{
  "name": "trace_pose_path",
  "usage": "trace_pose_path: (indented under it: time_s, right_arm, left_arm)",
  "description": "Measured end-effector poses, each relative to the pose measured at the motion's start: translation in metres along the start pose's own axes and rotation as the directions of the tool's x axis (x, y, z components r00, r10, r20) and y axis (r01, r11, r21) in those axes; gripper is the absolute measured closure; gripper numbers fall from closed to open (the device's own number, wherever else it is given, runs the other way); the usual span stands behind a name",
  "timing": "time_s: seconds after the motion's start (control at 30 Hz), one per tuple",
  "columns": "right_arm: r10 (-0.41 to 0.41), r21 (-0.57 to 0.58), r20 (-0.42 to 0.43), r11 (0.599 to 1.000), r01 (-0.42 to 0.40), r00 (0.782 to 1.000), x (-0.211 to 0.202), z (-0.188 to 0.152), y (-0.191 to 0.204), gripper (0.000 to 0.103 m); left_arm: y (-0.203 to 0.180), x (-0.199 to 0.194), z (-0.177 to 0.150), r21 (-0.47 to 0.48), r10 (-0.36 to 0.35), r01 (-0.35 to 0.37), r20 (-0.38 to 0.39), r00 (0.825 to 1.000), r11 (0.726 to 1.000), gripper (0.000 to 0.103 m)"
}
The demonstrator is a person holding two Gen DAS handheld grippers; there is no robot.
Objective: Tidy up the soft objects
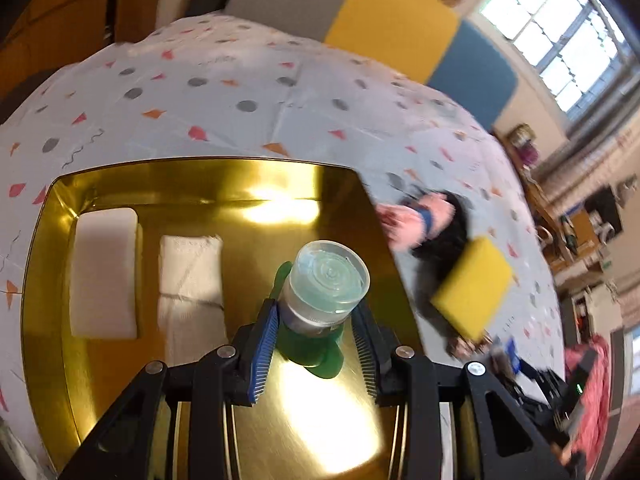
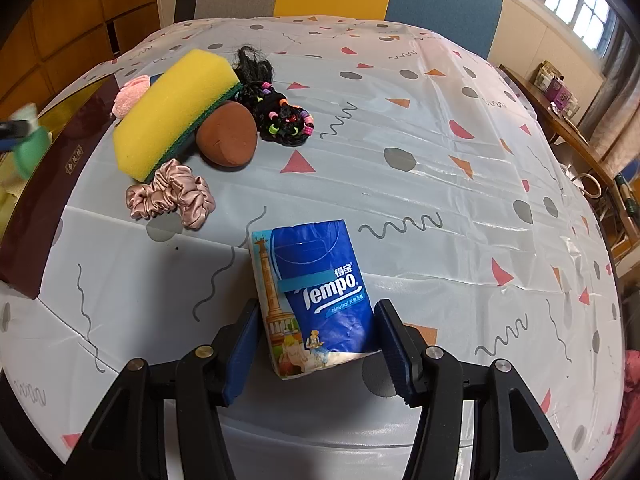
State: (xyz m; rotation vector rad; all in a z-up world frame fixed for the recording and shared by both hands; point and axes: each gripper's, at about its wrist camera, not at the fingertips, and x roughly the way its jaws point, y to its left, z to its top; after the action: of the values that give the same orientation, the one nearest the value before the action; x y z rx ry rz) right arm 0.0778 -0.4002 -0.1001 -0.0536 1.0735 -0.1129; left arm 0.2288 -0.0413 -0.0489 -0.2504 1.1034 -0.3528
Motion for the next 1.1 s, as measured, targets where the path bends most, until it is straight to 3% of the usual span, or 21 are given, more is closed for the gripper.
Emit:
trace_pose_path:
  time_s: [0.13, 0.2, 0.37, 0.6, 0.8, 1.1]
  right_arm:
    - [0.004, 0.003, 0.001, 1.0, -0.004, 1.0, 0.001, 0.0, -0.001, 0.045]
    - [0.004, 0.004, 0.002, 1.0, -0.004, 1.0, 0.001, 0.0, -0.001, 0.045]
    - [0.003, 0.002, 0.001, 1.0, -0.003, 1.0, 0.002, 0.0, 0.0, 0.045]
    - [0.0, 0.003, 0.003, 1.0, 0.0, 1.0, 0.003, 0.0, -0.001, 0.045]
    - [-0.01, -0.003, 0.007, 1.0, 0.01, 1.0, 0.004, 0.0, 0.0, 0.046]
    - [-0.029, -0.015, 0.017, 0.999, 0.029, 0.999, 0.004, -0.002, 0.003, 0.046]
  left_arm:
    - [0.002, 0.012, 0.015, -0.02, 0.036, -0.035, 0.01, 0.999, 0.999, 0.066]
    - [0.003, 0.016, 0.023, -0.037, 0.065, -0.064, 0.011, 0.998, 0.997, 0.061]
    - [0.0, 0.005, 0.023, -0.033, 0.053, -0.051, 0.04, 0.998, 0.998, 0.049]
    - [-0.016, -0.036, -0.016, 0.048, 0.118, -0.124, 0.114, 0.986, 0.991, 0.049]
    - [-0.035, -0.08, -0.069, 0.14, 0.183, -0.217, 0.225, 0.957, 0.966, 0.048]
    - [-0.04, -0.116, -0.116, 0.159, 0.22, -0.281, 0.321, 0.921, 0.946, 0.048]
